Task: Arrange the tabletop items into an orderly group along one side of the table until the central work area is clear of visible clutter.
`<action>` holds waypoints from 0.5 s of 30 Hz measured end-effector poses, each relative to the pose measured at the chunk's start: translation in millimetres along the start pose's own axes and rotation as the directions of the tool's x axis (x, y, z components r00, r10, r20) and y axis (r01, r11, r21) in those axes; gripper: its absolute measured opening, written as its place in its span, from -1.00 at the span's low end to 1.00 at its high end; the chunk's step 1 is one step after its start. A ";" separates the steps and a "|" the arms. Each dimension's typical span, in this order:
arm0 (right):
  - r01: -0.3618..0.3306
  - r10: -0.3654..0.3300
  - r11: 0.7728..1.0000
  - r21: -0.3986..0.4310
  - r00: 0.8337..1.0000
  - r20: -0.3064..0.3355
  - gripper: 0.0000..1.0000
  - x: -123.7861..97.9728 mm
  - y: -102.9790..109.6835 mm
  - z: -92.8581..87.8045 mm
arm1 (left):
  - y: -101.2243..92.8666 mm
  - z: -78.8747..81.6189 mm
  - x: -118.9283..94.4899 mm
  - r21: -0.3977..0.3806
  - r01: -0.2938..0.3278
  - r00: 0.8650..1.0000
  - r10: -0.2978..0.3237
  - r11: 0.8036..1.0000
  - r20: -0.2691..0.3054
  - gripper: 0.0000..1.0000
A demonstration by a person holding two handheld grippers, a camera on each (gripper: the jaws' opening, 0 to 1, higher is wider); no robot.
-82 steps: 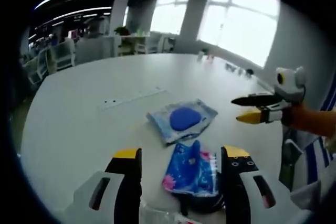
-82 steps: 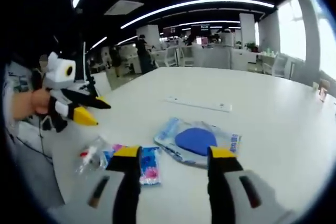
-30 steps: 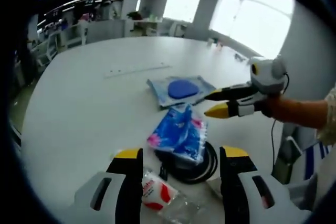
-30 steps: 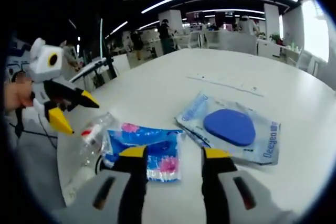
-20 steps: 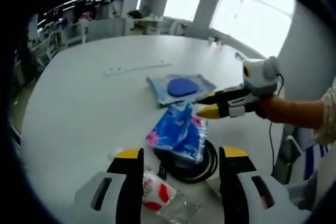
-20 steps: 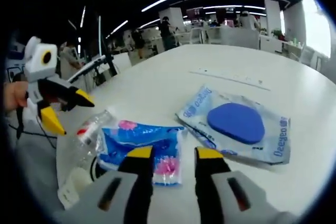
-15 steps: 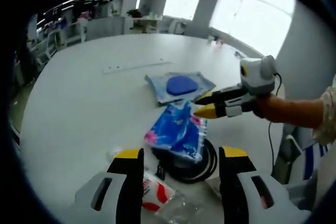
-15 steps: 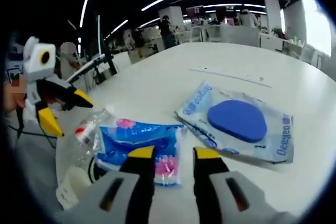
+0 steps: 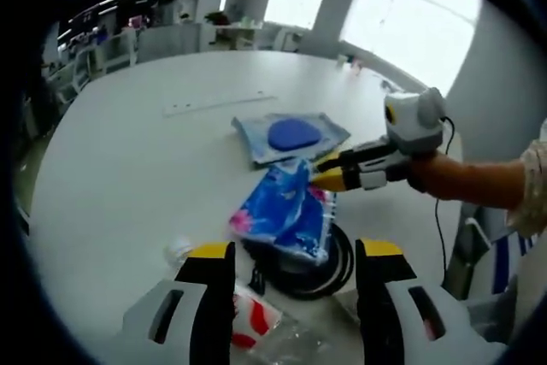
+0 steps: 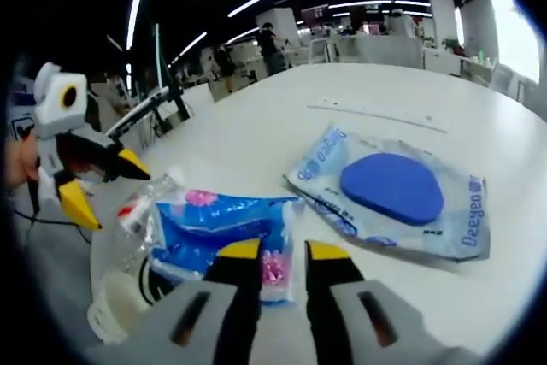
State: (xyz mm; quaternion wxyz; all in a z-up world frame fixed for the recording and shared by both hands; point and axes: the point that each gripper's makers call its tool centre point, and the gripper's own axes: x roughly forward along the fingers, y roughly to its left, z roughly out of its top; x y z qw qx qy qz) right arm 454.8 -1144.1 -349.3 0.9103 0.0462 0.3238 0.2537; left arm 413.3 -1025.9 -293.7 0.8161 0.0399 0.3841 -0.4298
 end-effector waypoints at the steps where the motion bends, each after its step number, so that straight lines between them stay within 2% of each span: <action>1: -0.001 0.001 1.000 -0.002 1.000 0.001 -0.73 0.2 0.1 0.0 | -0.2 -0.2 0.2 0.000 0.001 1.000 -0.001 1.000 0.000 0.06; 15: -0.007 0.007 1.000 -0.018 1.000 -0.009 -0.96 1.8 -0.4 -4.8 | 2.9 -4.6 5.8 -0.008 -0.020 1.000 0.019 1.000 -0.016 -0.02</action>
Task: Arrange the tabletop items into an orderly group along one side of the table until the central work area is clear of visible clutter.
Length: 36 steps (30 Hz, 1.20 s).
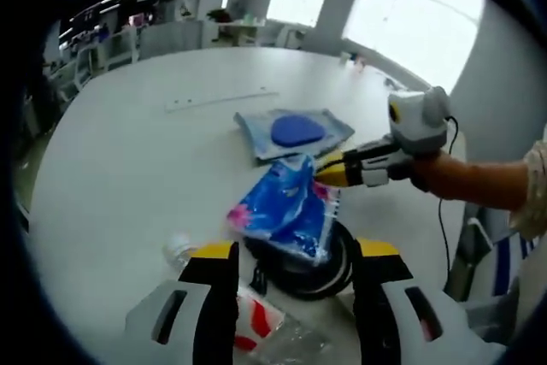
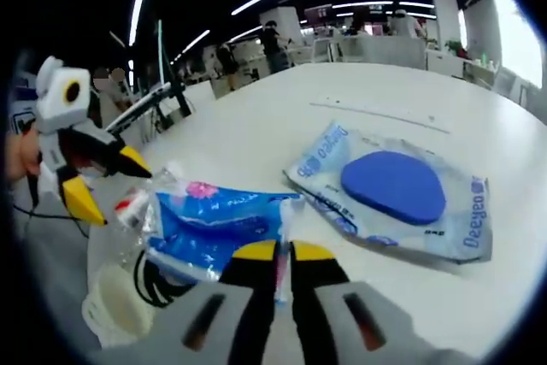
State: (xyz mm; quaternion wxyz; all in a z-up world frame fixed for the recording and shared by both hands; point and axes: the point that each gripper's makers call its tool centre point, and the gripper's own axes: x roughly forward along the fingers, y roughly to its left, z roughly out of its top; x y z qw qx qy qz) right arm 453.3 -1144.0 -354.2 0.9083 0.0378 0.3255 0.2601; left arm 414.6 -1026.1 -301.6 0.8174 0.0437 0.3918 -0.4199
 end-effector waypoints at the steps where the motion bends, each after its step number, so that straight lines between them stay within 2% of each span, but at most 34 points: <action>1: 0.002 -0.002 1.000 -0.003 1.000 0.002 -0.97 -0.2 -0.5 0.2 | 0.1 -0.2 0.4 0.006 -0.003 1.000 0.003 1.000 -0.003 -0.03; 8: 0.003 -0.002 1.000 -0.009 1.000 0.005 -1.00 -0.9 1.0 -0.1 | 3.8 0.5 2.1 0.008 -0.035 0.999 0.036 0.999 -0.017 -0.17; 14: 0.007 -0.007 1.000 -0.006 1.000 0.008 -1.00 -0.7 0.8 0.3 | 6.6 0.0 5.2 0.022 -0.069 0.997 0.070 0.997 -0.043 -0.41; 15: 0.006 -0.006 1.000 -0.006 1.000 0.008 -1.00 -0.6 1.1 0.2 | 9.0 -3.5 5.2 0.014 -0.088 0.994 0.088 0.996 -0.068 -0.49; 17: 0.004 -0.004 1.000 -0.001 1.000 0.011 -1.00 -0.3 1.3 0.3 | 8.2 -1.9 7.6 0.009 -0.085 0.995 0.085 0.996 -0.058 -0.54; 19: 0.001 -0.001 1.000 0.009 1.000 0.012 -1.00 0.1 1.2 0.0 | 9.5 -5.2 10.3 0.012 -0.099 0.992 0.099 0.995 -0.081 -0.55; 25: 0.006 -0.006 1.000 0.008 1.000 0.016 -1.00 -0.6 0.0 0.3 | 10.7 -13.3 16.0 0.001 -0.110 0.985 0.109 0.994 -0.134 -0.83; 26: 0.001 -0.002 1.000 0.016 1.000 0.020 -1.00 -0.6 0.6 0.5 | 9.3 -10.1 17.4 0.008 -0.107 0.987 0.107 0.994 -0.119 -0.88; 29: 0.004 -0.004 1.000 0.015 1.000 0.019 -1.00 -0.3 -0.9 -0.5 | 9.0 -9.8 22.2 -0.002 -0.110 0.986 0.109 0.994 -0.126 -0.85; 30: 0.001 -0.002 1.000 0.020 1.000 0.021 -1.00 -0.3 -0.9 -0.2 | 11.6 -10.0 23.4 -0.007 -0.128 0.984 0.126 0.992 -0.127 -0.85; 31: 0.004 -0.004 1.000 0.016 1.000 0.022 -1.00 -0.5 -1.5 0.0 | 11.2 -14.0 24.9 0.016 -0.119 0.981 0.120 0.993 -0.153 -0.85; 32: 0.003 -0.003 1.000 0.018 1.000 0.023 -1.00 -0.6 -1.8 0.1 | 11.7 -13.2 24.8 -0.007 -0.125 0.981 0.123 0.992 -0.153 -0.83; 34: 0.000 -0.001 1.000 0.023 1.000 0.024 -1.00 -0.3 -1.3 0.3 | 15.1 -11.5 24.1 0.008 -0.141 0.979 0.141 0.990 -0.147 -0.90; 35: 0.003 -0.004 1.000 0.019 1.000 0.023 -1.00 -0.3 -1.1 0.3 | 15.9 -12.9 24.7 0.015 -0.142 0.978 0.143 0.990 -0.153 -1.00; 36: 0.001 -0.002 1.000 0.021 1.000 0.025 -1.00 -0.3 -1.0 0.6 | 17.4 -15.0 24.7 0.023 -0.150 0.975 0.151 0.988 -0.164 -1.00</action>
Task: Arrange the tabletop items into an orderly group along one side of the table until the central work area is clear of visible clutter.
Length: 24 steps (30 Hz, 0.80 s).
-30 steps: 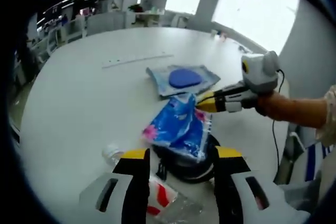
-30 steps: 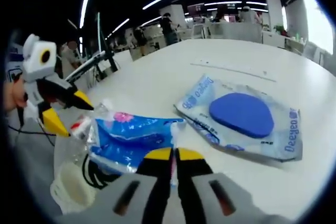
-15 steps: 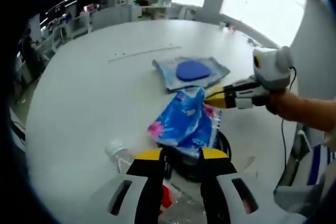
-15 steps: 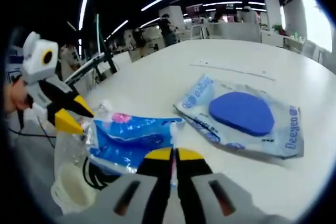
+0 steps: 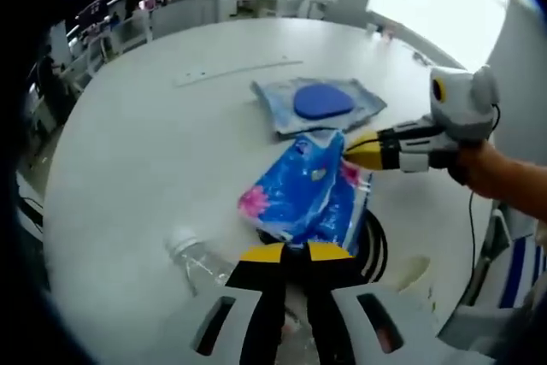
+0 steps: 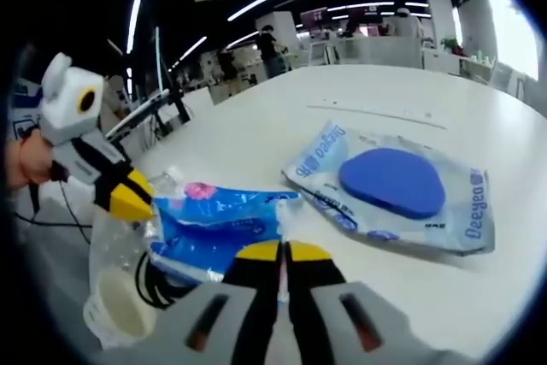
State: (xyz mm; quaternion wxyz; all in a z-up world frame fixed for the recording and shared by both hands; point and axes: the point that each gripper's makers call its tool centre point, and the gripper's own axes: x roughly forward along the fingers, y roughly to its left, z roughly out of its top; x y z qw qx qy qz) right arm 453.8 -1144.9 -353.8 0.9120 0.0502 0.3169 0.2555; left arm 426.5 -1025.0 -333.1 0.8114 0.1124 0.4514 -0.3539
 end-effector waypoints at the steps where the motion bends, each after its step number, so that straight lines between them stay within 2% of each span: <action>1: -0.002 0.002 1.000 0.003 1.000 -0.001 -1.00 0.0 0.6 -0.8 | -0.9 0.1 0.2 -0.001 0.005 1.000 -0.005 1.000 0.003 -1.00; 8: 0.001 -0.001 1.000 -0.002 1.000 0.001 -1.00 -3.8 -0.9 -1.6 | -2.7 -1.3 -0.3 -0.023 0.007 1.000 -0.007 1.000 -0.002 -1.00; 10: 0.001 -0.001 1.000 -0.001 1.000 0.006 -1.00 -5.6 -0.5 -0.4 | -5.9 -1.3 -1.4 -0.041 0.025 1.000 -0.025 0.999 -0.002 -1.00; 15: 0.001 -0.001 1.000 -0.010 1.000 0.012 -1.00 -7.4 -0.9 2.1 | -3.6 0.5 -4.2 -0.039 0.015 1.000 -0.015 0.999 0.005 -1.00; 24: 0.018 -0.017 1.000 -0.022 0.998 0.056 -1.00 -21.1 -1.7 22.4 | -5.3 14.7 -13.6 -0.037 0.024 0.999 -0.022 0.999 0.037 -1.00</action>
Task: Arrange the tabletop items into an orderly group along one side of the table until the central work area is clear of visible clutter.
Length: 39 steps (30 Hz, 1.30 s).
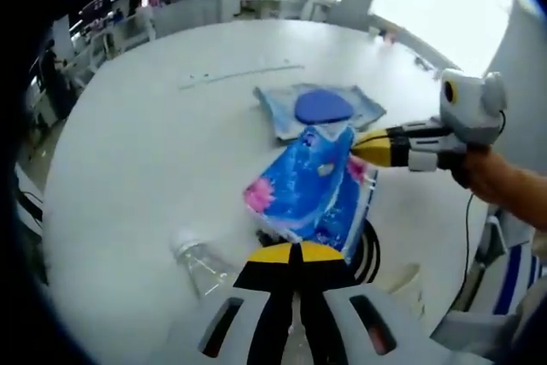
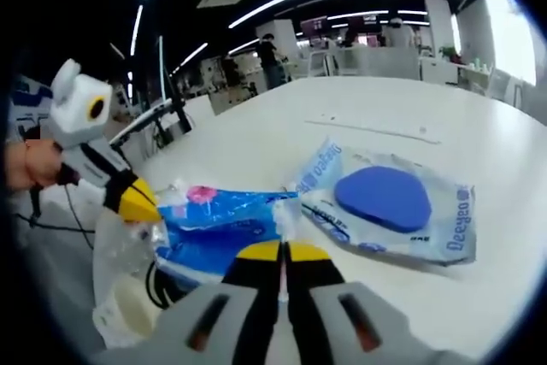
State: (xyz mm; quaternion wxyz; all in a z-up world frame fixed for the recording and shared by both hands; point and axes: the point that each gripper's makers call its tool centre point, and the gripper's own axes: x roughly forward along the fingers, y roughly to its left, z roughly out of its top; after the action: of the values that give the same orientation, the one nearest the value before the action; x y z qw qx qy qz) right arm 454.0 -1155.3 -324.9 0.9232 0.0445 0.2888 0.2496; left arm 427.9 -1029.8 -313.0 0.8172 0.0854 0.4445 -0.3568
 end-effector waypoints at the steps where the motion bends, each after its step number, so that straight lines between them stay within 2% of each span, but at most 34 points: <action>1: 0.001 -0.001 1.000 0.007 1.000 0.011 -1.00 -3.2 0.2 5.3 | -0.5 1.9 -1.0 0.000 0.001 1.000 -0.001 1.000 0.001 -1.00; 10: 0.044 -0.046 0.999 0.020 0.996 0.077 -1.00 -24.5 -8.7 29.8 | -8.4 35.1 -8.8 0.039 0.015 0.999 -0.017 0.999 0.048 -1.00; 19: 0.109 -0.114 0.993 0.045 0.982 0.153 -1.00 -57.2 -27.1 55.7 | -26.2 77.4 -12.4 0.094 0.043 0.993 -0.053 0.995 0.105 -1.00; 39: 0.233 -0.243 0.970 0.070 0.944 0.222 -1.00 -117.6 -68.0 74.4 | -75.4 127.0 -1.0 0.191 0.109 0.979 -0.139 0.976 0.152 -1.00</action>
State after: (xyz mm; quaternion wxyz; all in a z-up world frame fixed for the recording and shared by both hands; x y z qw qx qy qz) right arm 441.6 -1267.2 -218.4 0.9725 0.0577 0.1891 0.1231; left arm 462.4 -1142.4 -223.9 0.8159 0.1019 0.3458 -0.4520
